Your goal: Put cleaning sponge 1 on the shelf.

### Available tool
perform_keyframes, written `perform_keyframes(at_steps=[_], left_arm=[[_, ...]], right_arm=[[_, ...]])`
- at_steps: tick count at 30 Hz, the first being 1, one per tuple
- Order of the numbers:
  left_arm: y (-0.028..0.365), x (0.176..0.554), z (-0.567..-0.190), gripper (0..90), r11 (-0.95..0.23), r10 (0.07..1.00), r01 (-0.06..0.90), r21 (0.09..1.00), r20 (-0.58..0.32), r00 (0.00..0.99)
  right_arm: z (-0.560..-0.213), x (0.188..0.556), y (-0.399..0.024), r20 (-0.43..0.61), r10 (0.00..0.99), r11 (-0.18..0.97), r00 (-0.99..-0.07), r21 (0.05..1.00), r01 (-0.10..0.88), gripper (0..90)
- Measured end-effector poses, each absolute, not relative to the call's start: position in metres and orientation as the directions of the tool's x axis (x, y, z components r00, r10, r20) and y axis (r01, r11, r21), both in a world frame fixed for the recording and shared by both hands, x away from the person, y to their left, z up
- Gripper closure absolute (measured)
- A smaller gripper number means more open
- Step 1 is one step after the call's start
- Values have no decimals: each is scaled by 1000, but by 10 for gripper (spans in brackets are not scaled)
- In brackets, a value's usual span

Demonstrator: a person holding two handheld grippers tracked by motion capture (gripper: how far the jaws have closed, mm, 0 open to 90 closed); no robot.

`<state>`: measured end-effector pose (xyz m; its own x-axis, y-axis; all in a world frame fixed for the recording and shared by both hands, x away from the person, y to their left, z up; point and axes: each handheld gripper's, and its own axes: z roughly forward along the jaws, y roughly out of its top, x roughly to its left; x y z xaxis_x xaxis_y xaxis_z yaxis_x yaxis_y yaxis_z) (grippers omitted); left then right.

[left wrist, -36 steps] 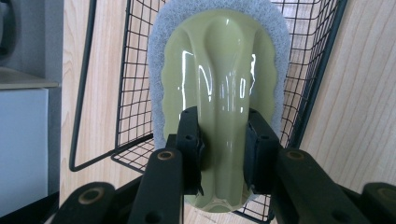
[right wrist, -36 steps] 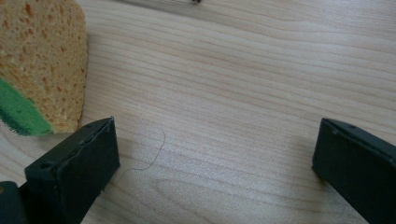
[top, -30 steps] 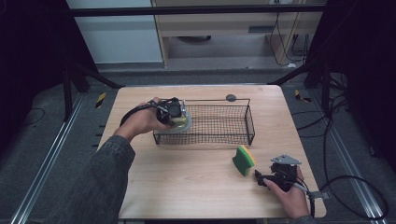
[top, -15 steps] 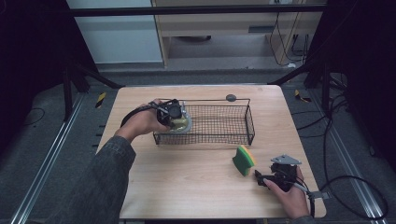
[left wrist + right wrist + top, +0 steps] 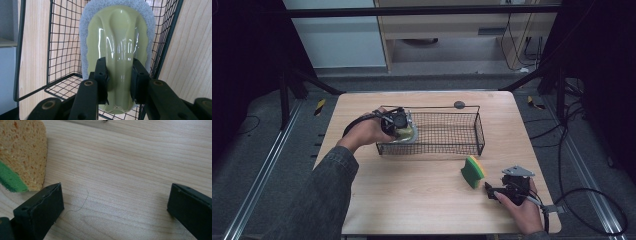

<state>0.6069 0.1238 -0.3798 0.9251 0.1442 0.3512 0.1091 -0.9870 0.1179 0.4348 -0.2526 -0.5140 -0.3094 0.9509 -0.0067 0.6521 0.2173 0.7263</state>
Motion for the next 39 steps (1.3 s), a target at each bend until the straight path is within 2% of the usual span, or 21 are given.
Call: perform_keyframes(at_steps=[23, 39], left_arm=[[125, 607, -385, 699, -983, 166, 130, 128, 326, 931], [128, 599, -370, 671, -973, 192, 133, 189, 338, 921]], right_arm=[[-514, 435, -253, -7, 951, 218, -310, 726, 652, 8], [-514, 435, -253, -7, 951, 218, -309, 725, 654, 8]])
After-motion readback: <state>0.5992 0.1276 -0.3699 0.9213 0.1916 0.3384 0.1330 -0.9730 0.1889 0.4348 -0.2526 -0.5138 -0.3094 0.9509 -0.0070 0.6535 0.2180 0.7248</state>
